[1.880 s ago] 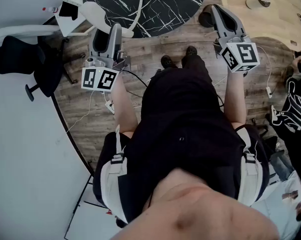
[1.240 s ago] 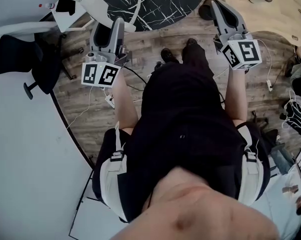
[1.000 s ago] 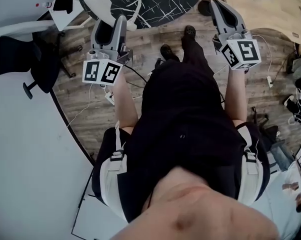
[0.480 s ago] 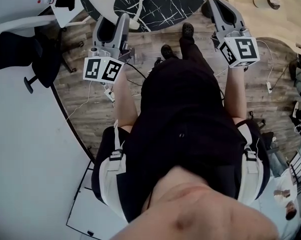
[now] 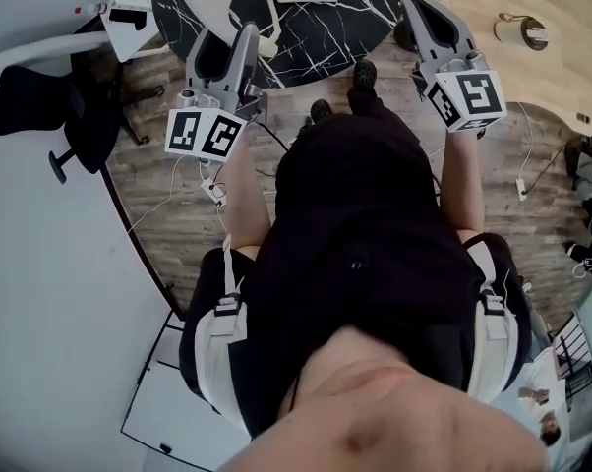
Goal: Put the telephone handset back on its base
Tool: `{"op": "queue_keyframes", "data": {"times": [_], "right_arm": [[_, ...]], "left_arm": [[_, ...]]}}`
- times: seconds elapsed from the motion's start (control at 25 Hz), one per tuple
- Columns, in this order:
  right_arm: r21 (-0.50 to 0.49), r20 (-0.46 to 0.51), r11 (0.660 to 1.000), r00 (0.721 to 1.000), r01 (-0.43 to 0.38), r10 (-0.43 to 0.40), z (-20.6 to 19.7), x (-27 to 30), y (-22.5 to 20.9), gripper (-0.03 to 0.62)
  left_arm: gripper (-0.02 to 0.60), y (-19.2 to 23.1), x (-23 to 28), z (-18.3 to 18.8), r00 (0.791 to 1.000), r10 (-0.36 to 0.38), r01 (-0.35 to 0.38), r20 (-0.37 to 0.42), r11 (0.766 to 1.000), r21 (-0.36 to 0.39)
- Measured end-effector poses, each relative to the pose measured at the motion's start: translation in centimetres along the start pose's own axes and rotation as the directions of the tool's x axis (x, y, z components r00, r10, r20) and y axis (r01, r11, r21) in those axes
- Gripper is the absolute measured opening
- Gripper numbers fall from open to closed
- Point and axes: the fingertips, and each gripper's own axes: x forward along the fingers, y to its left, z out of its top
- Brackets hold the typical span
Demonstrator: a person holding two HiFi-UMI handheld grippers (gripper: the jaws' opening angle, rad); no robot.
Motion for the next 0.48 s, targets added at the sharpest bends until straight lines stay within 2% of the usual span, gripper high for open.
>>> {"op": "queue_keyframes", "data": {"times": [0.48], "right_arm": [[0.014,-0.029,0.996,0.996,-0.090,0.090,-0.9,3.7,-5.4,0.029]], "left_arm": [[0.225,0.0,4.9,-2.9,0.994,0.102,-0.102,-0.046,0.995,-0.001]]}}
